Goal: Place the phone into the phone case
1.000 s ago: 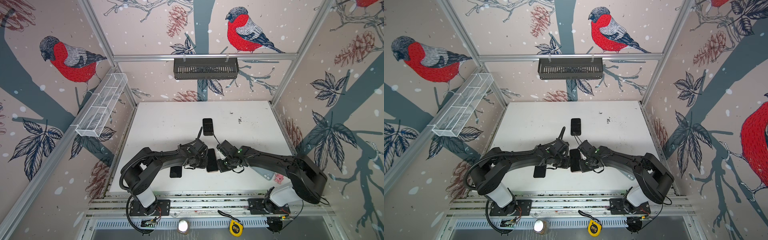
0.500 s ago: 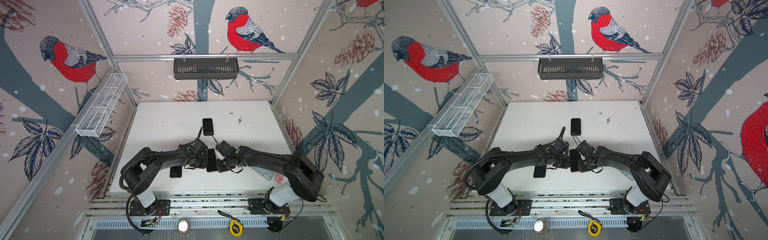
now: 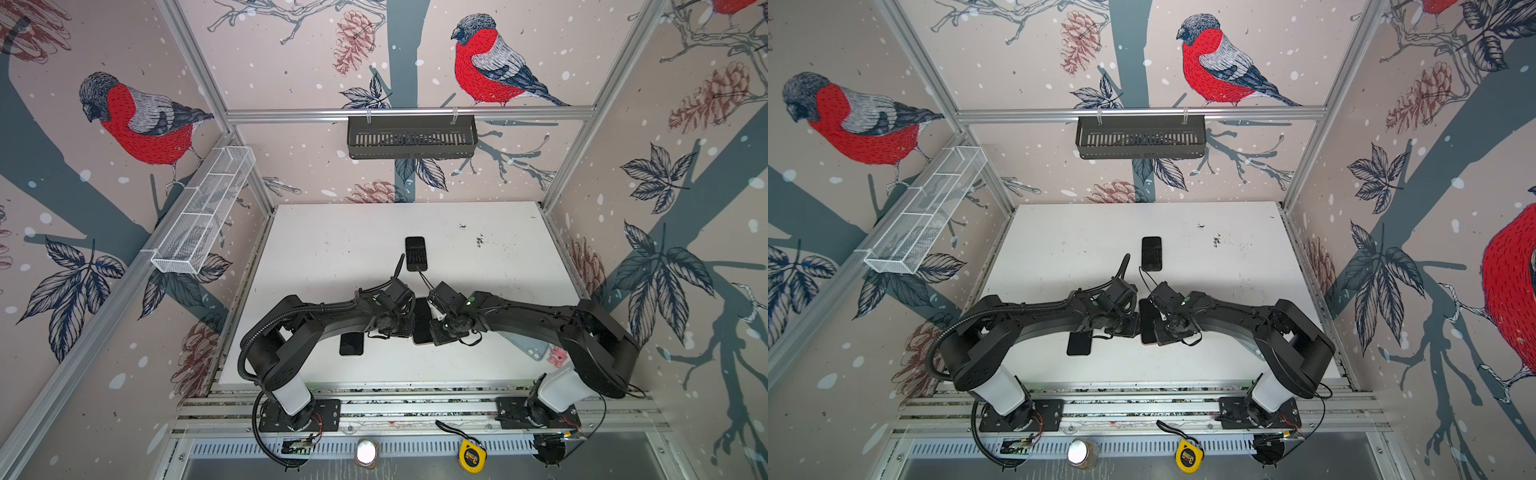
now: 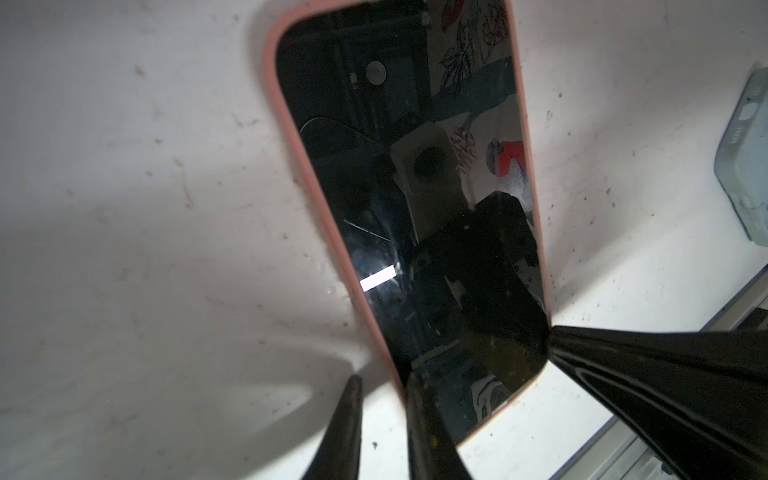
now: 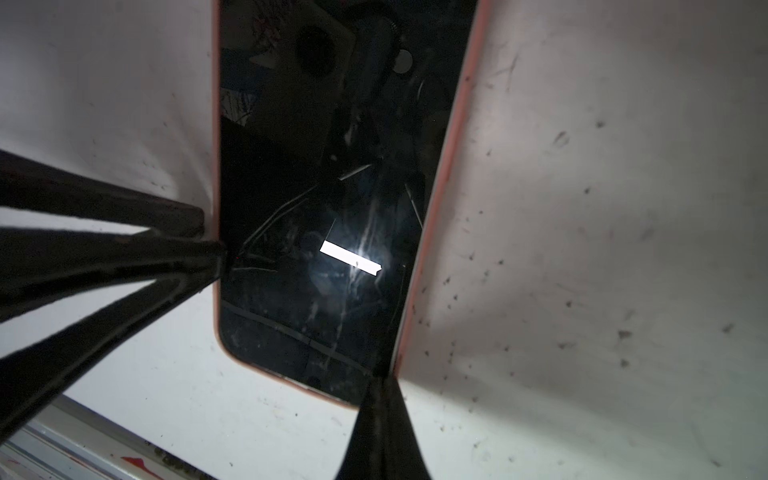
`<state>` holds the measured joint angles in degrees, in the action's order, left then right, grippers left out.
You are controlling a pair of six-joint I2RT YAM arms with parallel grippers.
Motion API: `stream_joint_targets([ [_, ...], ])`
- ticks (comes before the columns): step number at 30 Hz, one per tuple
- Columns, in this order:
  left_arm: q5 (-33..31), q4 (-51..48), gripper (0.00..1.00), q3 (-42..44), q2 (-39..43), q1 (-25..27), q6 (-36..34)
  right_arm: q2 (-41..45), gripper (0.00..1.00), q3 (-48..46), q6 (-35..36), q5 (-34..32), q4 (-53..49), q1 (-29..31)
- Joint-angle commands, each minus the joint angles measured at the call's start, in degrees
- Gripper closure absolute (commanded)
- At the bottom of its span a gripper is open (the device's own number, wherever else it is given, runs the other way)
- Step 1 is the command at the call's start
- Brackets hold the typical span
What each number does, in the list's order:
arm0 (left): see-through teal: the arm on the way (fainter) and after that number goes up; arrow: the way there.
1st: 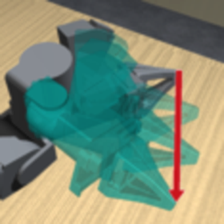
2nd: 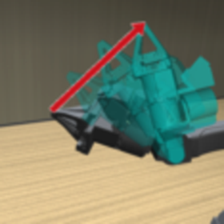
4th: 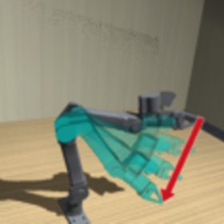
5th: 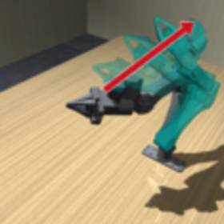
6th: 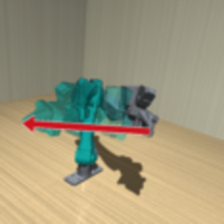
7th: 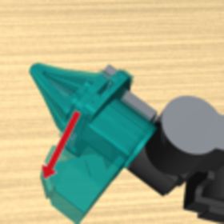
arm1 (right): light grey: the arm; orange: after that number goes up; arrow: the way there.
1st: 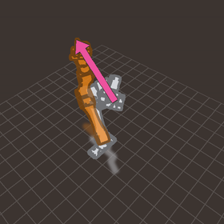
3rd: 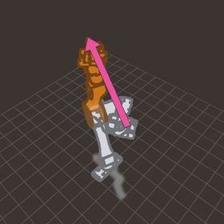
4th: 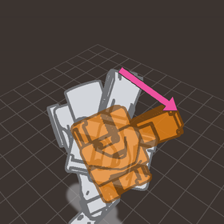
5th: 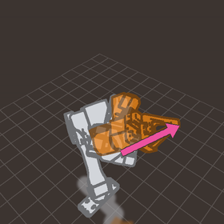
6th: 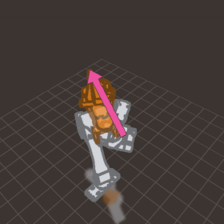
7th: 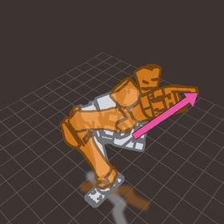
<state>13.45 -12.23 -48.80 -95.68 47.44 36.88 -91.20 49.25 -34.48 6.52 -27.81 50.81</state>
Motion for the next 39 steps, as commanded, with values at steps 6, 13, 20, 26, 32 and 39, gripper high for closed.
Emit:
stream_joint_targets([
  [6,-1.8,-3.7,0.79,0.8,0.3,-0.2,-0.8,-0.4,0.96,1.3,-0.2,-4.9,-2.6,1.7],
  [13,-4.2,-6.2,0.79,-0.1,5.9,-0.3,-0.5,9.9,0.59,1.7,1.2,-9.9,-2.1,2.7],
  [20,-10.5,-11.8,0.78,1.4,23.1,-0.6,0.5,7.0,0.7,4.1,0.0,-6.7,-2.5,2.4],
  [26,-21.8,-23.9,0.7,1.2,44.6,-1.6,0.9,0.1,0.68,6.5,-1.7,-6.3,-2.6,4.8],
  [32,-27.1,-31.8,0.59,0.1,62.6,-3.9,-1.5,-4.4,0.62,8.9,-3.7,-8.9,-5.0,7.6],
  [39,-26.1,-30.0,0.6,0.7,70.2,-3.9,-2.7,-5.9,0.61,7.9,-5.5,-9.7,-4.2,8.1],
])
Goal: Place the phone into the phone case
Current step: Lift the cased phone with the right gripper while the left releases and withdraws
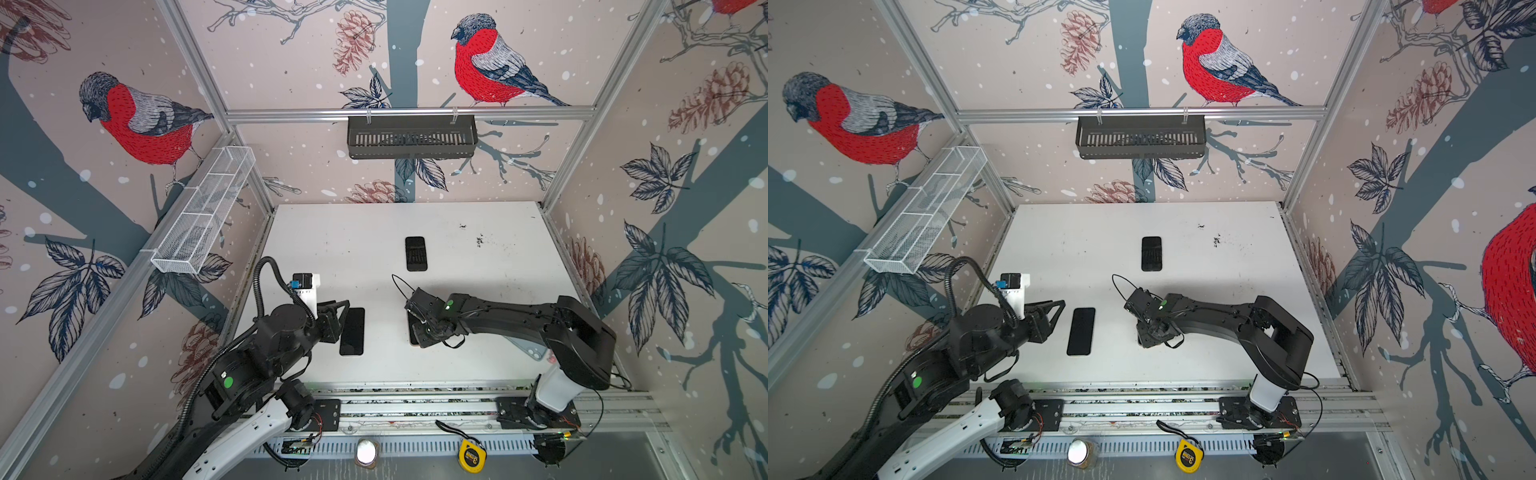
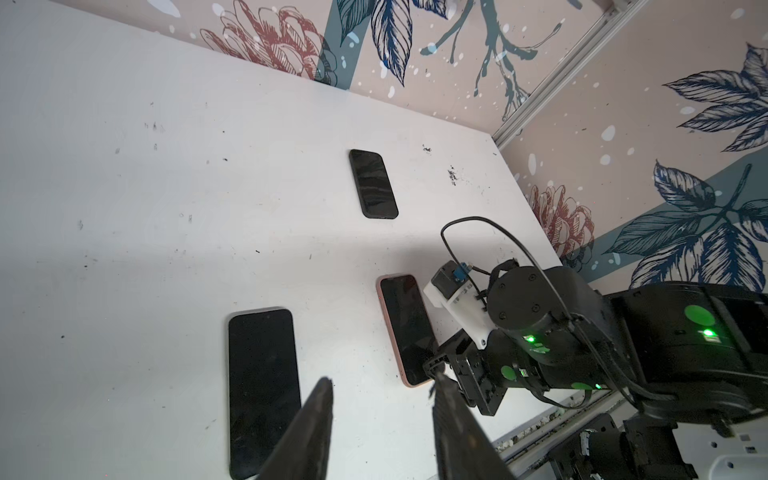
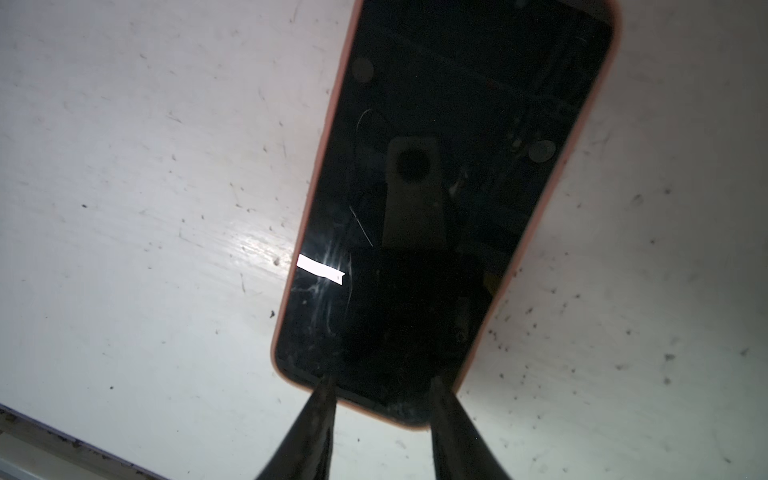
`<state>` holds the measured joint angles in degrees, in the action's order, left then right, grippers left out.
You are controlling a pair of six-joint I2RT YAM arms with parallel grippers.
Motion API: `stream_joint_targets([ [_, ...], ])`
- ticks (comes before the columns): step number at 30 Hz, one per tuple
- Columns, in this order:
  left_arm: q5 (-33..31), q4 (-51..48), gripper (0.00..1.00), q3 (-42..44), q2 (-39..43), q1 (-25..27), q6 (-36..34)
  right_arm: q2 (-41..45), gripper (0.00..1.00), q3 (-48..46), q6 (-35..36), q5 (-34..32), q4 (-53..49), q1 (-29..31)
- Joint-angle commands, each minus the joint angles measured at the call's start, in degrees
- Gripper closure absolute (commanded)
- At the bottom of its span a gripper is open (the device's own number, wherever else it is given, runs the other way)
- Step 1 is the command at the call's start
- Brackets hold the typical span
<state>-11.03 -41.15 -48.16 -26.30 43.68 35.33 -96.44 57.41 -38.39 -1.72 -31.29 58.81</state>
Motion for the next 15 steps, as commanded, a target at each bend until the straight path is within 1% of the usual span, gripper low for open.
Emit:
stream_joint_targets([
  [1,-1.7,-1.1,0.6,0.1,0.8,-0.1,-1.2,-1.0,0.61,-0.5,-1.8,-1.3,-0.5,0.2],
  [9,-3.7,-0.1,0.62,-0.8,-2.5,-0.1,-2.9,-4.5,0.62,-1.5,-1.9,-2.1,1.1,-0.5],
  [15,-4.0,2.9,0.6,1.5,-0.5,-0.2,-3.5,-7.5,0.61,1.6,0.3,-2.3,1.6,-3.1],
])
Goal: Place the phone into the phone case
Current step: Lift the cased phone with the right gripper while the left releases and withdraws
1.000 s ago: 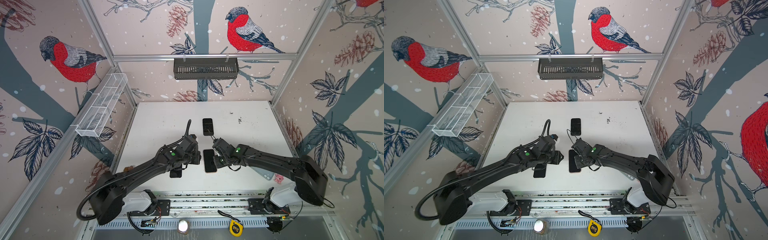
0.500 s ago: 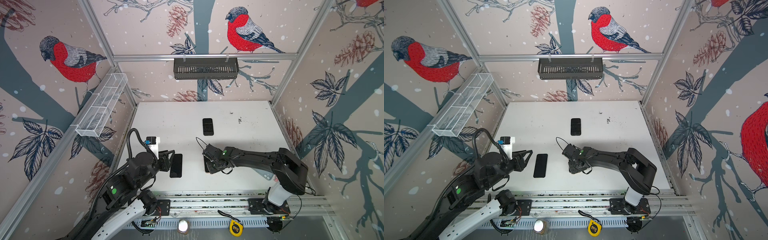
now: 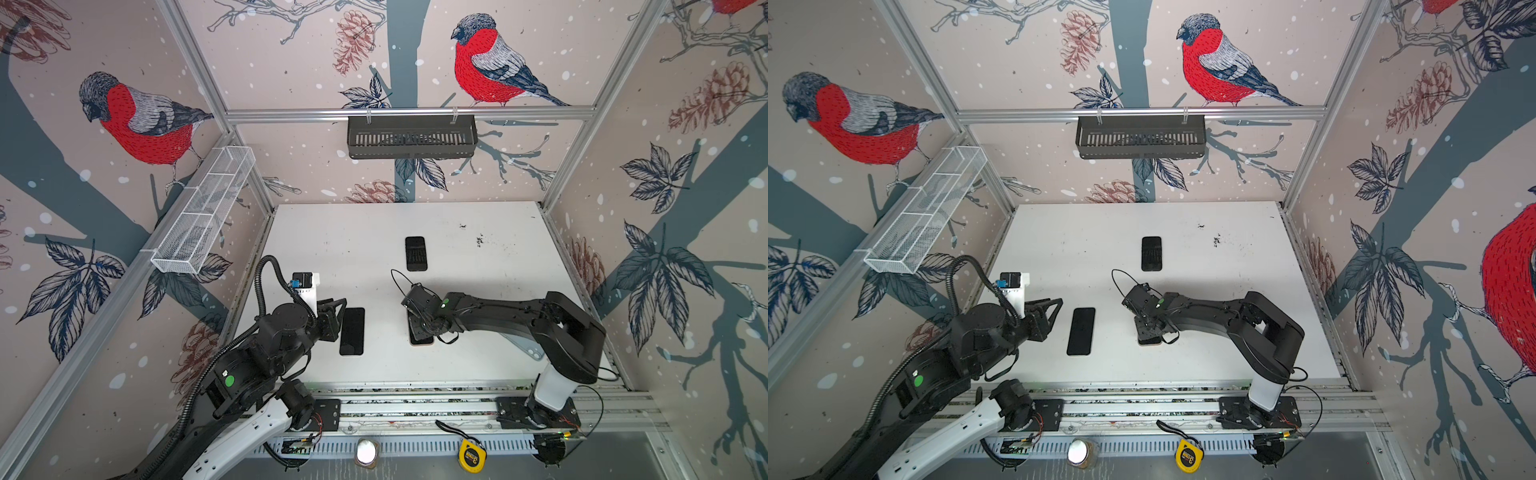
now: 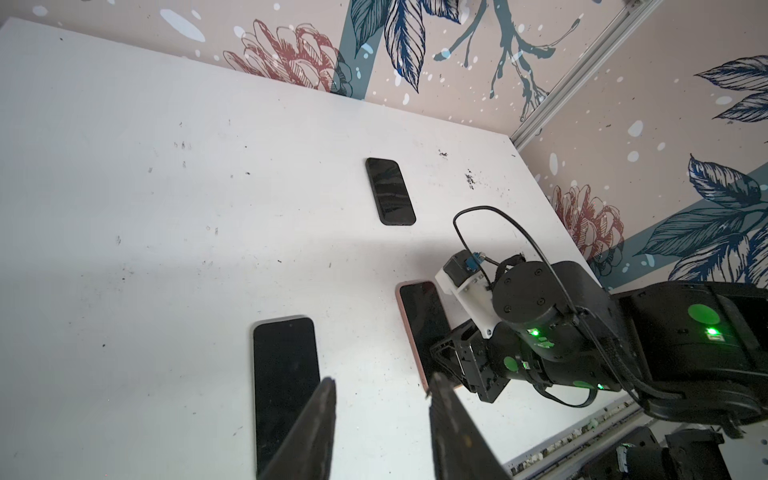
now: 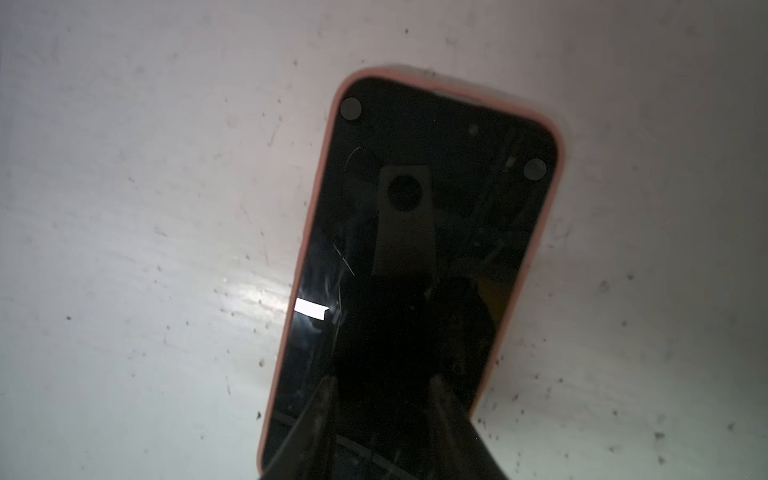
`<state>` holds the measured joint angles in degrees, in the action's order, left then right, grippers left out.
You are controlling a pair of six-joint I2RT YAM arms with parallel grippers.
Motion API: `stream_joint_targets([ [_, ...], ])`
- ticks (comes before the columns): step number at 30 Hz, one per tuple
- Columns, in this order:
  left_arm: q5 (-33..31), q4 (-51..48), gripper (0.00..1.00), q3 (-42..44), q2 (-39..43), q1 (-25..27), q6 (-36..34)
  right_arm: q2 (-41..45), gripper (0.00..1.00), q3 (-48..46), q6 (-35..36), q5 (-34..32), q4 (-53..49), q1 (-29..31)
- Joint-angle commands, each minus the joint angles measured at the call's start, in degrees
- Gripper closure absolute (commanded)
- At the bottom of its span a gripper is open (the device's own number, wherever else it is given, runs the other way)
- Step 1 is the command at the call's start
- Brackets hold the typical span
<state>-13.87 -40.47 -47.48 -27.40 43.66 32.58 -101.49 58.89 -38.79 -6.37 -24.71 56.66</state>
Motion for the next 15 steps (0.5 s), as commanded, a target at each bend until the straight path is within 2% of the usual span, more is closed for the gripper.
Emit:
stream_joint_targets([
  [1,-1.1,2.4,0.6,0.9,0.4,-0.2,-0.9,-3.1,0.6,1.2,1.1,2.3,-5.2,-1.4],
  [7,-1.2,2.3,0.62,1.1,-0.6,-0.5,-0.8,-7.7,0.57,11.7,4.4,-0.7,-9.8,-3.3],
  [10,-2.0,2.4,0.63,1.3,-0.4,-0.9,-0.6,-7.0,0.43,14.6,4.6,-3.0,-11.6,-2.8],
  [14,-1.8,2.5,0.63,1.6,-0.5,-1.3,-0.5,-4.6,0.13,14.6,4.2,-7.9,-12.5,-0.1],
  [15,-1.7,2.5,0.63,1.6,-0.5,-1.3,-0.6,-4.3,0.11,14.3,3.9,-8.3,-12.6,0.6],
])
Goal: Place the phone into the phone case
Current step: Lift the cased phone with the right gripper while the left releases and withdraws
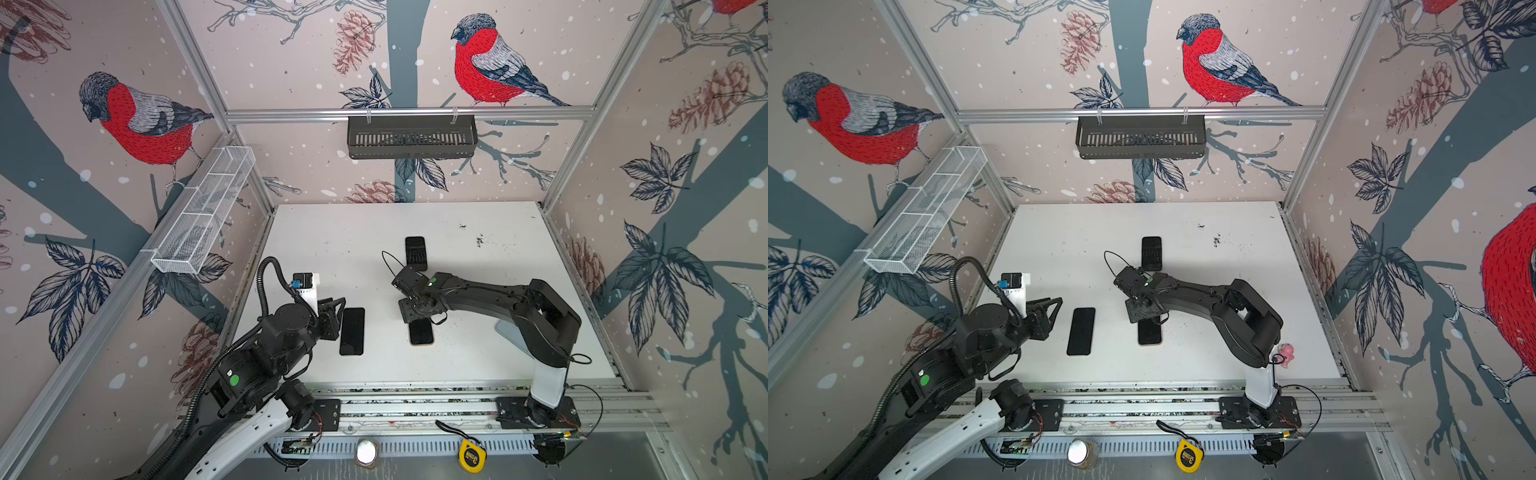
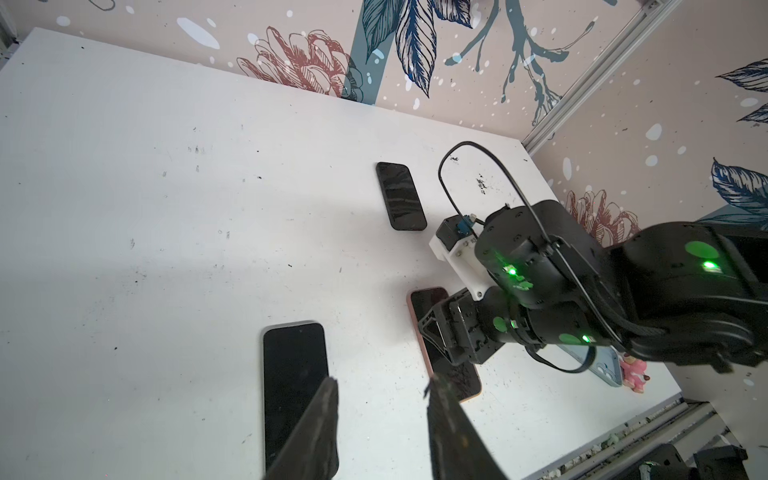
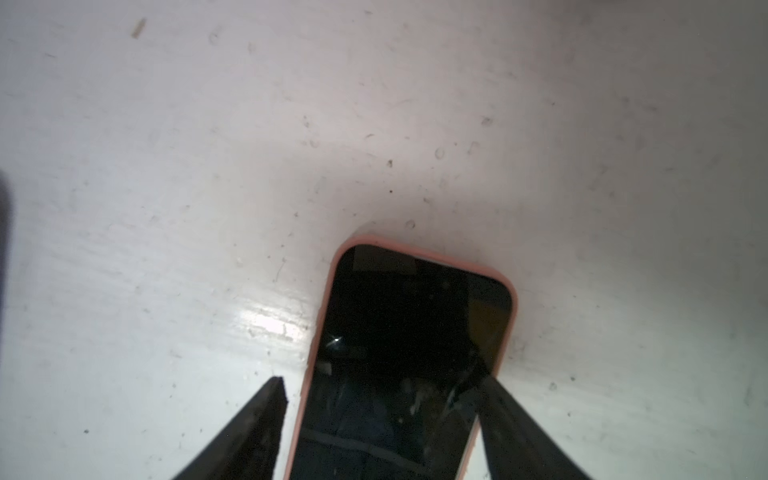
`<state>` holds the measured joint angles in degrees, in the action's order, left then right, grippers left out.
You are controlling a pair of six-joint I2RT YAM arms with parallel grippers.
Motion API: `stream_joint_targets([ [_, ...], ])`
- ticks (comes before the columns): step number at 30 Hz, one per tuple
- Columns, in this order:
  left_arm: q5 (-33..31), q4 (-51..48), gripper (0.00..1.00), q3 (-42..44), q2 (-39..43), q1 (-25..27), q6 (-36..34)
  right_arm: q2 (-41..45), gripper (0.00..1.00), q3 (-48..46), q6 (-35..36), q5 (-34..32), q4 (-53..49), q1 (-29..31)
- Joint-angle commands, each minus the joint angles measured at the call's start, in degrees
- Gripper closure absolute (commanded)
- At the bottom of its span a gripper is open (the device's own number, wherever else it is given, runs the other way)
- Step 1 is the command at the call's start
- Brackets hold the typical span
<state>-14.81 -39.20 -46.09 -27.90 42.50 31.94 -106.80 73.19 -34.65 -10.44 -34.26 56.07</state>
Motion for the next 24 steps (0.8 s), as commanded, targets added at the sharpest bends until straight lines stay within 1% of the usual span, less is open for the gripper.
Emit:
stream_joint_targets([
  [1,-0.5,1.4,0.63,0.2,0.0,-0.1,0.0,1.2,0.11,-0.4,-0.6,-4.5,-3.0,1.7],
  [5,-0.1,1.6,0.64,0.3,0.5,-0.1,0.0,1.1,0.11,-3.2,-3.4,-3.7,-1.8,2.0],
  [12,0.0,1.6,0.64,0.4,1.3,-0.1,0.0,0.4,0.13,-7.0,-6.0,-0.8,1.4,1.6],
  [14,0.1,1.7,0.64,0.5,1.3,-0.1,0.1,0.4,0.14,-7.7,-6.4,0.9,2.4,1.2],
  [18,0.2,1.8,0.64,0.5,1.3,-0.1,0.0,1.5,0.2,-9.9,-7.3,4.5,5.2,-0.7],
  [24,0.2,1.9,0.64,0.6,1.3,-0.1,0.0,4.1,0.26,-10.7,-6.3,3.4,4.8,-3.6],
])
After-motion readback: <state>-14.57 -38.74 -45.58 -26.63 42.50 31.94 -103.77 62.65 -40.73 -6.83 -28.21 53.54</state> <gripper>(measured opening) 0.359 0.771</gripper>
